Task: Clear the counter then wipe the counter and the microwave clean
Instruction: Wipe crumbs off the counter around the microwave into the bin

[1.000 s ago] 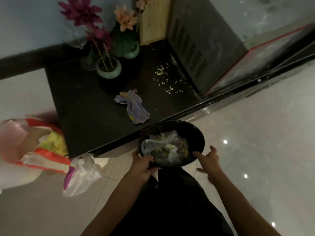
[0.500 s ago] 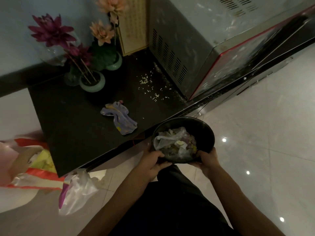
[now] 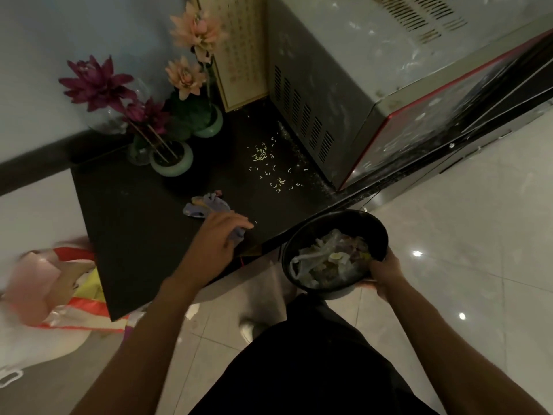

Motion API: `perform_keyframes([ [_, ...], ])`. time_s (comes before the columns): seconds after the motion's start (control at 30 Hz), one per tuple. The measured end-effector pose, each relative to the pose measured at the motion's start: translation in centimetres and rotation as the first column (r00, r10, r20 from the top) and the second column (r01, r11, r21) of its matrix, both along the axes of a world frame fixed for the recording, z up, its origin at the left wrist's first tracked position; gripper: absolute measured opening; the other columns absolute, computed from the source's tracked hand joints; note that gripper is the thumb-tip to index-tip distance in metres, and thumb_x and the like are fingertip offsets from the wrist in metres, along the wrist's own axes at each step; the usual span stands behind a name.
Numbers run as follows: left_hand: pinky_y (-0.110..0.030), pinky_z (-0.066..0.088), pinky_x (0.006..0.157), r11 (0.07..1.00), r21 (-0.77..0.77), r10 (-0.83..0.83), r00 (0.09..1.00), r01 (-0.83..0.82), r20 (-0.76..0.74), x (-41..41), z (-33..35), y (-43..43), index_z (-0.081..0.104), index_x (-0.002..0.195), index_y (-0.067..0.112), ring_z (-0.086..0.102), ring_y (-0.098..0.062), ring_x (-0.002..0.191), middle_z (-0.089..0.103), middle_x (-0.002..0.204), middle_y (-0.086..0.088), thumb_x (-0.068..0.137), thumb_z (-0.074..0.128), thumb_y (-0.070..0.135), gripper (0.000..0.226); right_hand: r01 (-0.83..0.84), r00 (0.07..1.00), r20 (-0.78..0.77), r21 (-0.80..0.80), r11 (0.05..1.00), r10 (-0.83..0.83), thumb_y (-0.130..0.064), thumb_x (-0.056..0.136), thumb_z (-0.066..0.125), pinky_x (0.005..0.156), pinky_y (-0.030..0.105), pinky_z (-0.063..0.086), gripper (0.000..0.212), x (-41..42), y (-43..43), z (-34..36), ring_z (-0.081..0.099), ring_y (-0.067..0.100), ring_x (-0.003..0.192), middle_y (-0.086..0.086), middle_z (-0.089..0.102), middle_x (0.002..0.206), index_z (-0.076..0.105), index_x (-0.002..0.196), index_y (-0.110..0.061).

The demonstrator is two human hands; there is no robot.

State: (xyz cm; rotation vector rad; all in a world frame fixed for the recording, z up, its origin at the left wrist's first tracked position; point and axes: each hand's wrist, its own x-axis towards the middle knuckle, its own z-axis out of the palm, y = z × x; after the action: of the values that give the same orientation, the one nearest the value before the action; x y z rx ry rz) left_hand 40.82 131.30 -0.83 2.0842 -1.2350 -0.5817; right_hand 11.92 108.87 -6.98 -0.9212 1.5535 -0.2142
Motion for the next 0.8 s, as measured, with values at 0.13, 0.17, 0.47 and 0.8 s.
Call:
perform_keyframes([
  [0.13, -0.053, 0.025, 0.122, 0.862, 0.409, -0.437, 0.848, 0.299, 0.301, 5.3, -1.3, 1.5, 0.056, 0.140, 0.037, 0.018, -0.029, 0.155, 0.038, 0.160, 0.002, 0.073, 0.068, -0.010, 0.084, -0.003, 1.000, 0.012, 0.022, 1.000, 0.003, 0.006, 0.087, 0.058, 0.060, 0.054, 0.061, 0.061, -0.6, -1.5, -0.6, 0.068, 0.045, 0.096, 0.017, 0.065, 0.122, 0.050, 0.139, -0.023],
  [0.17, -0.055, 0.019, 0.123, 0.810, 0.484, -0.516, 0.795, 0.332, 0.318, 6.0, -1.6, 1.6, 0.050, 0.145, 0.042, 0.011, -0.029, 0.156, 0.030, 0.164, 0.003, 0.074, 0.072, -0.004, 0.087, 0.002, 1.000, 0.023, 0.038, 0.999, -0.003, 0.007, 0.086, 0.059, 0.061, 0.054, 0.061, 0.060, -0.7, -2.0, -0.7, 0.068, 0.046, 0.094, 0.017, 0.065, 0.121, 0.050, 0.138, -0.023],
  [0.47, -0.052, 0.043, 0.096, 0.940, 0.333, -0.246, 0.822, 0.073, 0.514, 5.6, -2.1, -1.6, 0.044, 0.148, 0.041, 0.053, -0.032, 0.123, 0.060, 0.137, 0.000, 0.091, 0.071, 0.016, 0.068, 0.002, 0.995, 0.099, 0.099, 0.995, -0.012, 0.008, 0.088, 0.055, 0.058, 0.048, 0.060, 0.064, -0.7, -3.5, -1.7, 0.069, 0.042, 0.092, 0.015, 0.062, 0.124, 0.046, 0.142, -0.025],
  [0.8, -0.052, 0.054, 0.085, 0.949, 0.109, 0.240, 0.901, -0.297, 0.362, 9.7, -2.2, -10.0, 0.049, 0.149, 0.027, 0.059, -0.037, 0.111, 0.057, 0.132, -0.015, 0.105, 0.044, 0.025, 0.044, 0.068, 0.992, 0.096, 0.091, 0.994, -0.076, 0.009, 0.092, 0.052, 0.053, 0.044, 0.060, 0.068, 0.5, -2.8, -0.1, 0.066, 0.038, 0.095, 0.007, 0.060, 0.112, 0.040, 0.146, -0.031],
])
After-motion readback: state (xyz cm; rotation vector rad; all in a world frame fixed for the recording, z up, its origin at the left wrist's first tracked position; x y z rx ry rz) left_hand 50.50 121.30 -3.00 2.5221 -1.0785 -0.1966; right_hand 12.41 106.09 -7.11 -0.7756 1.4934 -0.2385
